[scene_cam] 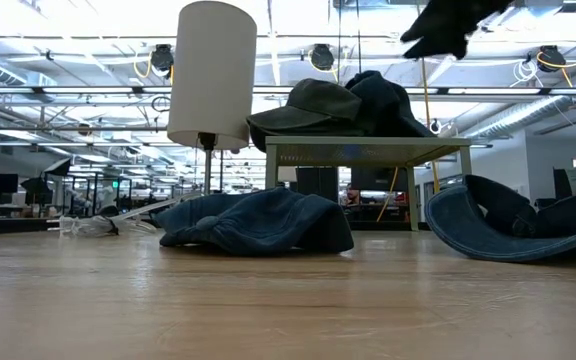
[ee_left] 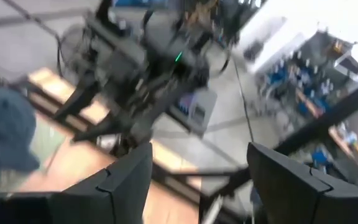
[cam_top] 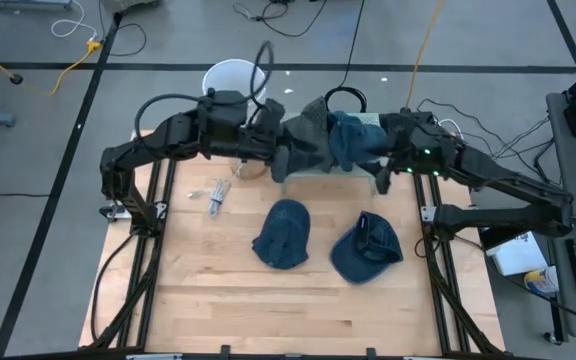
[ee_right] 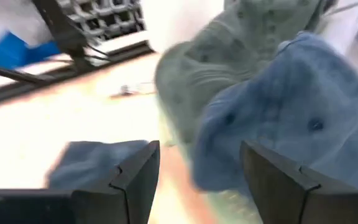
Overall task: Pick & Place hat
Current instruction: Stack the right blue cap on the blue cap on the shelf
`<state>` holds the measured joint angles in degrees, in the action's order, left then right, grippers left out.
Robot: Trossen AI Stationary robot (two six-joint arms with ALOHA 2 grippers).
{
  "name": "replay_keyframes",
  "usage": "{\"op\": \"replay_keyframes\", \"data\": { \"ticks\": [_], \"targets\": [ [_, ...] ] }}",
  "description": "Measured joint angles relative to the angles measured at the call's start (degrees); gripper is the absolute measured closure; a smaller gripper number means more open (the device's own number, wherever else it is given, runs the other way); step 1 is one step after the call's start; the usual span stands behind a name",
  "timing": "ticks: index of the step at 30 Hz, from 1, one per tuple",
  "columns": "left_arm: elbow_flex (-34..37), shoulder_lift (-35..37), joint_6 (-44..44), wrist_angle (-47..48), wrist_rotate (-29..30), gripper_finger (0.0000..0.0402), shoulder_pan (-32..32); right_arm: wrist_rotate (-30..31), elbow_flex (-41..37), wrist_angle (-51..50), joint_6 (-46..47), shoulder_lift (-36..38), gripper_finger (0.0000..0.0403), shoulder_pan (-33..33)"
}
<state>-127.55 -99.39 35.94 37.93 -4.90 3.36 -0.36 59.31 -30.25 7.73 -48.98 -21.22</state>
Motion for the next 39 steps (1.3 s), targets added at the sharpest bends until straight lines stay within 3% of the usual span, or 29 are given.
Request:
{"op": "replay_keyframes", "data": {
  "ticks": [7,14,20,28,34,39],
  "targets": [
    [0.02,0.00,-1.18,11.81,-6.44,0.0153,0.46,0.09,4.51,-14.21,14.19,3.25,0.0188,9.01],
    [0.04,0.00,-1.25,20.68,-7.24,0.0162,0.42,0.07,7.56,-23.46,18.67,0.41,0.0188,22.46],
    [0.04,0.00,-2.12,24.70,-9.17,0.0153,0.44,0.40,11.94,-24.13,21.98,-7.44,0.0188,34.61],
    [0.04,0.00,-3.13,30.28,-14.67,0.0132,-0.41,1.98,22.67,-29.95,21.68,-21.15,0.0188,44.46],
    [0.04,0.00,-4.45,38.14,-14.81,0.0122,-3.20,2.56,27.21,-33.43,22.13,-27.80,0.0188,50.12],
    [0.04,0.00,-4.92,42.95,-11.32,0.0127,-6.97,6.70,27.08,-37.79,21.54,-32.12,0.0188,55.31]
  ]
}}
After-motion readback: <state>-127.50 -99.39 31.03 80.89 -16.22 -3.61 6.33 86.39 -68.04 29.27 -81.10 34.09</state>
